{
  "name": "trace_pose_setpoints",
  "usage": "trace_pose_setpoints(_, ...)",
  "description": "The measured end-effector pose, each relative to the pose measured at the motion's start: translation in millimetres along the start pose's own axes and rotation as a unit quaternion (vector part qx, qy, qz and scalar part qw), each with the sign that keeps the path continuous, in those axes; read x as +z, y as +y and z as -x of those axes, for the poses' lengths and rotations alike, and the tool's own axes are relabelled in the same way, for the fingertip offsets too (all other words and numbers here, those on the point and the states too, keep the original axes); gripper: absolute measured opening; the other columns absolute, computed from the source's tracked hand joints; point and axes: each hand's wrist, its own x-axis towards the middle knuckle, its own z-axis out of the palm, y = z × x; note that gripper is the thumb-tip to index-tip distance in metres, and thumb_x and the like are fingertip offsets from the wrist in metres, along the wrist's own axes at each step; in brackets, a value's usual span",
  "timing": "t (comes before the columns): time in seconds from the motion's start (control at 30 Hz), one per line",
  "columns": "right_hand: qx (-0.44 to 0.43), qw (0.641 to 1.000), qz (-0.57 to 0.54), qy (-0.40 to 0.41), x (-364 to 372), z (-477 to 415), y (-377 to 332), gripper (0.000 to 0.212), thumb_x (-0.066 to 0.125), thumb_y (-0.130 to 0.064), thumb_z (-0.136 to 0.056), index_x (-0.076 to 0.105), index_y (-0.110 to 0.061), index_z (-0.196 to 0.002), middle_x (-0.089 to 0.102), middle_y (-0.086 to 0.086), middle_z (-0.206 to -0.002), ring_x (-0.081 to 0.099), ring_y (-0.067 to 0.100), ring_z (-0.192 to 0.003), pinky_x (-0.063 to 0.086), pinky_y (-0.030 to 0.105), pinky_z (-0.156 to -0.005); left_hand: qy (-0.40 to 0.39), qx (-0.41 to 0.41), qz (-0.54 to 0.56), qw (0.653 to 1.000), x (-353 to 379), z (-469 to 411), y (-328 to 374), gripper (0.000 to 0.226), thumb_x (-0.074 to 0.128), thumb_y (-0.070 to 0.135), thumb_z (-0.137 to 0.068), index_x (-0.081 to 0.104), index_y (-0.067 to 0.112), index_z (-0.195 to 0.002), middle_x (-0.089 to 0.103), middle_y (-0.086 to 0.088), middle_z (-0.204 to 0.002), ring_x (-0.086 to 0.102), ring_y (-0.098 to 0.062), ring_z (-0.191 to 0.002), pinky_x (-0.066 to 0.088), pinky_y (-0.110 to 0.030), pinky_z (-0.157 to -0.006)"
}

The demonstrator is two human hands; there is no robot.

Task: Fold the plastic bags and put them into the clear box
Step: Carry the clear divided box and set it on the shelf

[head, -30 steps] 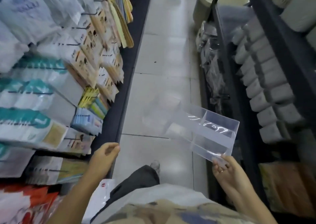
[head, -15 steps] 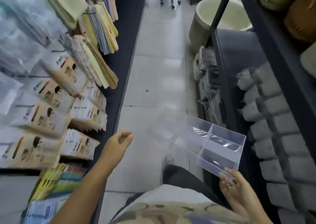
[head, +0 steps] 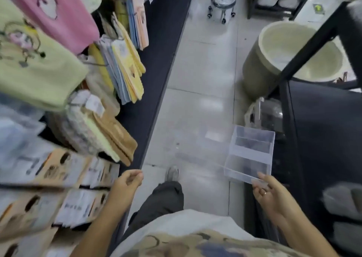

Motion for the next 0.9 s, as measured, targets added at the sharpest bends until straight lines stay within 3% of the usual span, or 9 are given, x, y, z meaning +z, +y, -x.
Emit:
trace_pose_setpoints(0.1,0.01,1.0,-0.018,0.004,57.8,-44.7,-48.5,0.007,0.052,-0.013,-0.094,0.056,-0.011,-0.089,0.055,0.005,-0.079,0.052,0.014,-0.07,0.053,0.014,-0.052,-0.015,0.022,-0.03,0.999,-5.0,-91.9,70.8,0.006,0.058,0.027,-0.094,0.063,0.031,-0.095,0.067,0.004,-0.091,0.062,-0.016,-0.089,0.05,-0.032,-0.078)
trace_pose_setpoints(0.23,0.025,0.999,-0.036,0.002,113.2,-99.7,-114.5,0.007,0.054,-0.016,-0.093,0.057,-0.014,-0.087,0.061,-0.001,-0.065,0.055,0.01,-0.058,0.051,0.022,-0.056,-0.032,0.076,-0.079,0.993,3.8,-209.2,183.6,0.006,0.058,0.028,-0.093,0.062,0.031,-0.097,0.066,0.006,-0.1,0.061,-0.011,-0.095,0.048,-0.029,-0.085)
trace_pose_setpoints(0.33,0.01,0.997,-0.071,0.026,142.5,-153.5,-160.2,0.009,0.055,-0.014,-0.091,0.063,-0.01,-0.092,0.065,0.001,-0.073,0.056,0.013,-0.068,0.054,0.016,-0.054,-0.053,0.099,-0.093,0.989,24.9,-292.1,259.5,0.008,0.058,0.03,-0.094,0.063,0.03,-0.1,0.066,0.01,-0.102,0.061,-0.009,-0.098,0.045,-0.025,-0.083)
trace_pose_setpoints(0.47,0.017,0.993,-0.096,0.061,187.4,-243.8,-229.9,0.009,0.054,-0.015,-0.092,0.061,-0.012,-0.087,0.059,0.003,-0.079,0.055,0.012,-0.062,0.05,0.013,-0.048,-0.056,0.124,-0.101,0.986,68.1,-399.6,345.2,0.011,0.058,0.029,-0.094,0.063,0.028,-0.103,0.066,0.009,-0.102,0.062,-0.008,-0.097,0.046,-0.024,-0.083)
trace_pose_setpoints(0.67,0.027,0.993,-0.094,0.063,277.8,-368.1,-385.9,0.008,0.053,-0.014,-0.094,0.059,-0.01,-0.091,0.057,0.009,-0.088,0.056,0.017,-0.065,0.051,0.014,-0.046,-0.055,0.084,-0.07,0.992,132.6,-526.3,451.6,0.006,0.06,0.028,-0.092,0.063,0.034,-0.092,0.067,0.01,-0.096,0.063,-0.009,-0.095,0.044,-0.018,-0.074)
trace_pose_setpoints(0.8,0.02,0.995,-0.089,0.043,343.8,-442.9,-491.7,0.006,0.055,-0.012,-0.092,0.06,-0.01,-0.095,0.059,0.006,-0.084,0.063,0.008,-0.05,0.051,0.013,-0.048,-0.047,0.056,-0.054,0.996,157.6,-602.0,522.7,0.007,0.06,0.028,-0.093,0.064,0.03,-0.098,0.068,0.008,-0.1,0.062,-0.008,-0.097,0.044,-0.02,-0.077)
trace_pose_setpoints(0.9,0.018,0.996,-0.084,0.029,391.1,-511.4,-557.7,0.005,0.057,-0.01,-0.09,0.06,-0.01,-0.094,0.06,0.005,-0.084,0.06,0.012,-0.061,0.051,0.013,-0.05,-0.029,0.041,-0.045,0.998,170.3,-665.2,566.3,0.009,0.059,0.026,-0.093,0.064,0.027,-0.1,0.068,0.006,-0.101,0.063,-0.01,-0.098,0.045,-0.022,-0.08)
